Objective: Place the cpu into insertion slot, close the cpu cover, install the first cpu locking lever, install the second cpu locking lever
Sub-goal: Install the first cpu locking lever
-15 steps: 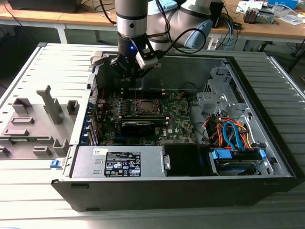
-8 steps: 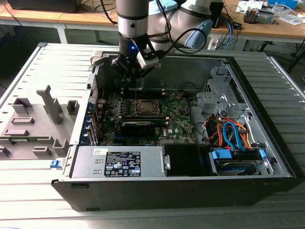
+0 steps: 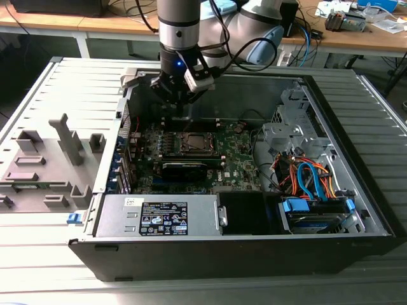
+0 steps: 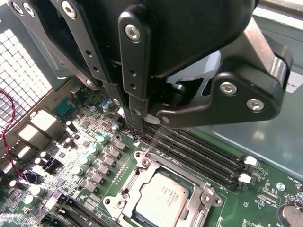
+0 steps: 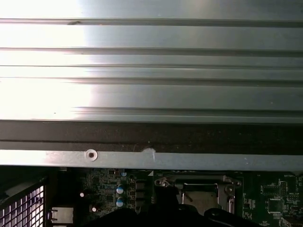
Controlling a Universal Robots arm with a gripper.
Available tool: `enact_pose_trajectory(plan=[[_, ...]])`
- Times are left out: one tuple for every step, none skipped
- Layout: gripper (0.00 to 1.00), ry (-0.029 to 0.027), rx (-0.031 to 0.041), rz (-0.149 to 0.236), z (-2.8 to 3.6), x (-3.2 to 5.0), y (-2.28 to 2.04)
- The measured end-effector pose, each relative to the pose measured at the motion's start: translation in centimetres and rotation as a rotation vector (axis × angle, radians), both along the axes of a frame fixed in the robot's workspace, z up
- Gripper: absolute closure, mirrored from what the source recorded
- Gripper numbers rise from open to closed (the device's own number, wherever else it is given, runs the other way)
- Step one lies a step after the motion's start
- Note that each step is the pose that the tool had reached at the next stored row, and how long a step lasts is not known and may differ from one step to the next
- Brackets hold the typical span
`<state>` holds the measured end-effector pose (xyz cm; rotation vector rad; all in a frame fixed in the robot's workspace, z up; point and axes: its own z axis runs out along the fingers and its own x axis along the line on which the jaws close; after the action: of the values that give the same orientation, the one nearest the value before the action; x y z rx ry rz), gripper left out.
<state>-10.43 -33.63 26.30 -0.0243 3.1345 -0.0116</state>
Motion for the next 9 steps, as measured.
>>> enact_pose_trajectory(plan=[[0.89,0.0,0.0,0.0,0.0,0.07,0.0],[0.89,0.0,0.0,0.0,0.0,0.15,0.0],[0.89,0.0,0.0,0.0,0.0,0.19,0.0],[0.89,0.0,-0.0001,0.0,0.0,0.25,0.0],[0.89,0.0,0.0,0.0,0.0,0.35,0.0],[0.89,0.0,0.0,0.0,0.0,0.41,0.0],[0.89,0.0,0.0,0.0,0.0,0.45,0.0],[0.89,0.0,0.0,0.0,-0.01,0.52,0.0],[0.89,0.0001,-0.0008,0.0,-0.03,0.59,0.0]])
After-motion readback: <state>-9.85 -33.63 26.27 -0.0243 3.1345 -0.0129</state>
